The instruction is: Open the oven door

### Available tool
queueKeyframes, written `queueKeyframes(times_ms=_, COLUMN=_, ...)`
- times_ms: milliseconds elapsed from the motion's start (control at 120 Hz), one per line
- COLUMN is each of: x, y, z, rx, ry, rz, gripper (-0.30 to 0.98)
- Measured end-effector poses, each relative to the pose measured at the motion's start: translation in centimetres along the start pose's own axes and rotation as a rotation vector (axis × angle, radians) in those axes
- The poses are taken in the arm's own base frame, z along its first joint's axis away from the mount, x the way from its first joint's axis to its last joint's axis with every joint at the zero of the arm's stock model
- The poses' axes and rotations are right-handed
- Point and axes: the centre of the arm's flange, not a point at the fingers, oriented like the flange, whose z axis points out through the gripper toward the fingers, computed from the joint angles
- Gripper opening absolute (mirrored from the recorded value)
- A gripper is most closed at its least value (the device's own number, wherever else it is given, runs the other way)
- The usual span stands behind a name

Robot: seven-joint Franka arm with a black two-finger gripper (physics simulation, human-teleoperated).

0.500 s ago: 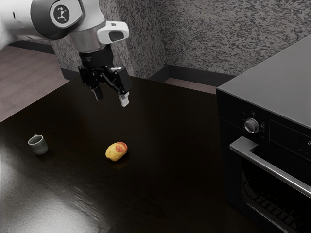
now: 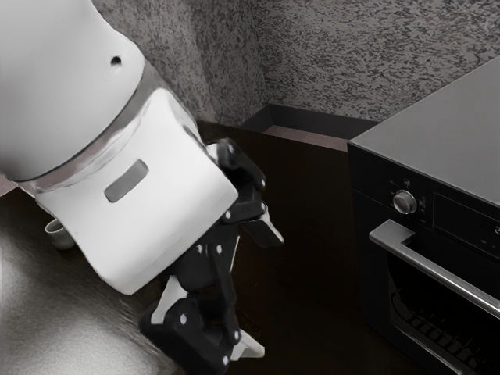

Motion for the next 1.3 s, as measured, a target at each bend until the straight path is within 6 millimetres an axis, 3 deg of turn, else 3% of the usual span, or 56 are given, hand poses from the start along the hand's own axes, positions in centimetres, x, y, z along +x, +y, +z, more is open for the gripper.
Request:
queueKeyframes(times_ms=58, x=1.2, y=3.3, z=0.2, rx=-0.007, ry=0.076, rz=0.188, gripper=0.69)
queueKeyframes(times_ms=158, x=2.9, y=5.3, z=0.0, rx=0.008, ry=0.183, rz=0.421, gripper=0.69)
queueKeyframes(times_ms=267, x=7.1, y=3.6, z=3.0, rx=-0.029, ry=0.267, rz=0.606, gripper=0.69)
queueKeyframes(times_ms=358, x=8.7, y=1.7, z=5.4, rx=-0.022, ry=0.296, rz=0.711, gripper=0.69)
queueKeyframes(times_ms=600, x=8.6, y=-2.9, z=10.7, rx=0.010, ry=0.287, rz=0.871, gripper=0.69)
queueKeyframes(times_ms=733, x=8.0, y=-3.5, z=13.2, rx=0.015, ry=0.271, rz=0.945, gripper=0.69)
queueKeyframes(times_ms=1075, x=9.0, y=-5.4, z=16.8, rx=0.019, ry=0.299, rz=1.088, gripper=0.69)
queueKeyframes(times_ms=1300, x=9.1, y=-5.8, z=17.7, rx=0.029, ry=0.298, rz=1.147, gripper=0.69)
